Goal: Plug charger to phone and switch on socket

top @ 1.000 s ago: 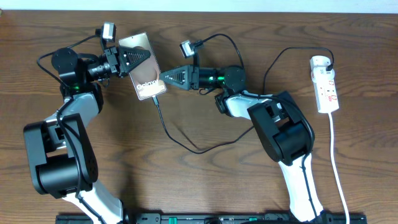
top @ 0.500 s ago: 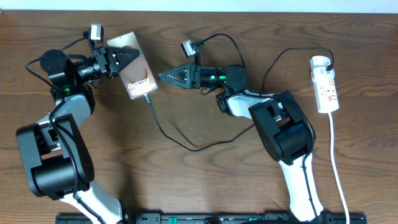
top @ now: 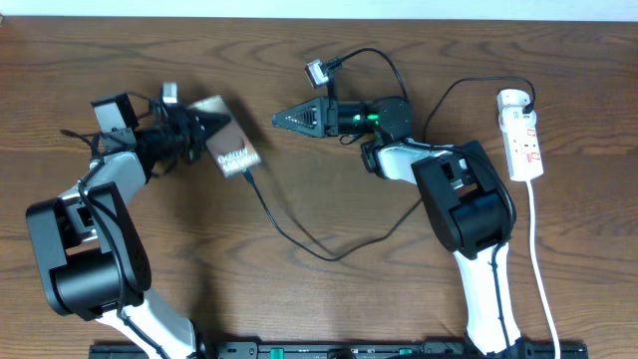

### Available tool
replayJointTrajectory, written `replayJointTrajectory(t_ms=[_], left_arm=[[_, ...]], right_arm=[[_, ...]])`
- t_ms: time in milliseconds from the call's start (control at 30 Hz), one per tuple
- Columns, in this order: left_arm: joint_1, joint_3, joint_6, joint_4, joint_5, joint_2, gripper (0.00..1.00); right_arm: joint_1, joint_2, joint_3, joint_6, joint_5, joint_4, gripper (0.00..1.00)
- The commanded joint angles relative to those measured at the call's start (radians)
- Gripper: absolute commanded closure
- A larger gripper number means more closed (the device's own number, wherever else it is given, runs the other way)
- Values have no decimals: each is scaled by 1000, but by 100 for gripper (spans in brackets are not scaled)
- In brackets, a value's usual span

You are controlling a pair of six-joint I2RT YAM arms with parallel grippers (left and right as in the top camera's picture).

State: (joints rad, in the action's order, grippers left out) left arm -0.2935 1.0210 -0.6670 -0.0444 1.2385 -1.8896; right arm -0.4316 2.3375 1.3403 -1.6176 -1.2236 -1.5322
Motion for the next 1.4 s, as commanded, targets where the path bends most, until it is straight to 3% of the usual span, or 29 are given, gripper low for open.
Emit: replayJointTrajectory(t_ms=[0,333,733,900,1367], left_arm=[[-4,14,272,135,-199,7,93],[-3,14,361,355,-539,7,93],[-2,14,371,403,-603,7,92],[-2,14,371,415,-603,7,64],[-2,14,372,502,-604,7,34]], right_arm=[[28,0,14,5,-61,7,1],[40,0,14,24,-117,11,1],[39,0,14,25,-121,10,1],[37,0,14,25,-122,10,1],[37,0,14,25,-122,10,1]])
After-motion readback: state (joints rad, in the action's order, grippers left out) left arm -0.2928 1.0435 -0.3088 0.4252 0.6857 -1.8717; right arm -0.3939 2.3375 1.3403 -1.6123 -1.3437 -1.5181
